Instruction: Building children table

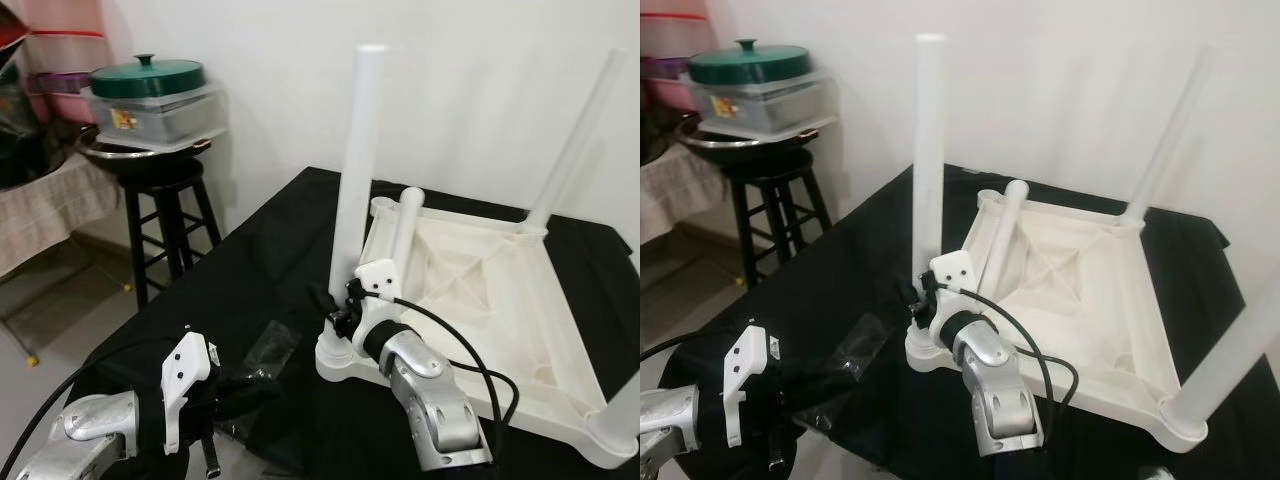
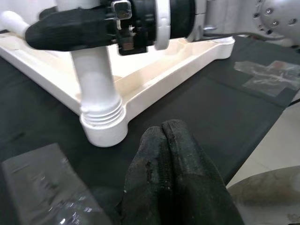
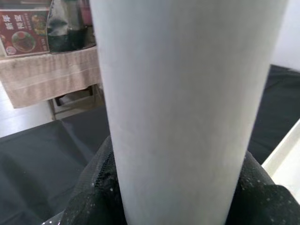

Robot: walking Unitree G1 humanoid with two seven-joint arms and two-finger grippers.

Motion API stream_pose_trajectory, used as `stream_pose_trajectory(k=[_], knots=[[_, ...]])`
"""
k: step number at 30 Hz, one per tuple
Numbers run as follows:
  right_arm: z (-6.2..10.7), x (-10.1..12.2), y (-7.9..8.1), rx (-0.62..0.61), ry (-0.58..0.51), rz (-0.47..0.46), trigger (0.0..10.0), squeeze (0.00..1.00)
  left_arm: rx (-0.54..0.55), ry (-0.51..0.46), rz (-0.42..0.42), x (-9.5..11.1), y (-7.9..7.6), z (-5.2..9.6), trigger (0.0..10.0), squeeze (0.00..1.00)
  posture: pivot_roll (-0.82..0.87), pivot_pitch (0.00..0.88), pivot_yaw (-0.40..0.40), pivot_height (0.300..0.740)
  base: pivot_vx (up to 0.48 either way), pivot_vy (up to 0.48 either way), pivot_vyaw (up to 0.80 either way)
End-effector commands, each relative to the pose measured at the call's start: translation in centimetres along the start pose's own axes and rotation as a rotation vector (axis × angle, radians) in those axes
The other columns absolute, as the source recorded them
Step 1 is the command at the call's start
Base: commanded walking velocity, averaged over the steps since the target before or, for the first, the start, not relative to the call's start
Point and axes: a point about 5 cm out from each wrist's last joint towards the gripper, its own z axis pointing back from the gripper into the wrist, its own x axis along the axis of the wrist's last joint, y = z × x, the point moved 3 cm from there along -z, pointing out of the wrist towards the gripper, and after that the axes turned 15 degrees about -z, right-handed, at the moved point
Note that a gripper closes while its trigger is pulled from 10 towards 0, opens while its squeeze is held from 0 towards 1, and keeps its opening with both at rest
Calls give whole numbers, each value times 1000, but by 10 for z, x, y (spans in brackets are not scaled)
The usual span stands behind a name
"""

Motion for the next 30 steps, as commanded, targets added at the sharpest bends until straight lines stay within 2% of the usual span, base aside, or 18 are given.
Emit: stream_pose_trajectory(k=[1,2,3,7,9,11,12,20,23,25,26,28,29,30], knots=[[-1,-28,-12,-23,126,-47,0,0,-17,12,29,-3,1,0,10000,0,98,0,-44,740,0,0,0],[-3,-20,-17,-21,120,-20,6118,0,-10,9,38,-3,1,0,10000,0,101,0,-48,740,0,0,0],[-5,-12,-22,-39,109,-2,10000,0,11,6,44,-3,3,1,10000,0,104,0,-51,740,0,0,0],[-5,-6,-26,-61,99,6,10000,0,30,5,48,-3,5,1,10000,0,104,0,-51,740,0,0,0],[-1,9,-31,-96,61,0,10000,0,101,-24,75,-1,13,3,10000,0,105,0,-56,740,0,0,0],[3,14,-29,-64,43,-8,10000,0,123,-37,87,0,16,4,10000,0,98,0,-56,740,0,0,0],[8,17,-27,-23,31,-19,10000,1000,132,-46,96,1,18,5,10000,0,94,0,-54,740,0,0,0],[30,18,-16,144,9,-97,10000,1000,134,-63,126,1,21,5,10000,0,70,0,-49,740,0,0,0],[47,14,-14,204,10,-94,10000,1000,169,-71,139,1,26,6,10000,0,58,0,-44,740,0,0,0],[51,12,-14,213,13,-91,10000,1000,176,-72,142,1,27,6,10000,0,58,0,-44,740,0,0,0],[56,9,-17,202,20,-100,10000,953,189,-73,148,1,28,6,10000,0,51,0,-43,740,0,0,0],[56,9,-17,202,20,-100,10000,953,189,-73,148,1,28,6,10000,0,51,0,-43,740,0,0,0],[62,4,-24,152,22,-97,10000,0,204,-74,159,1,30,7,10000,0,46,0,-42,740,0,0,0],[69,-2,-34,85,19,-126,10000,0,217,-71,188,-1,31,8,10000,0,40,0,-39,740,0,0,0]])
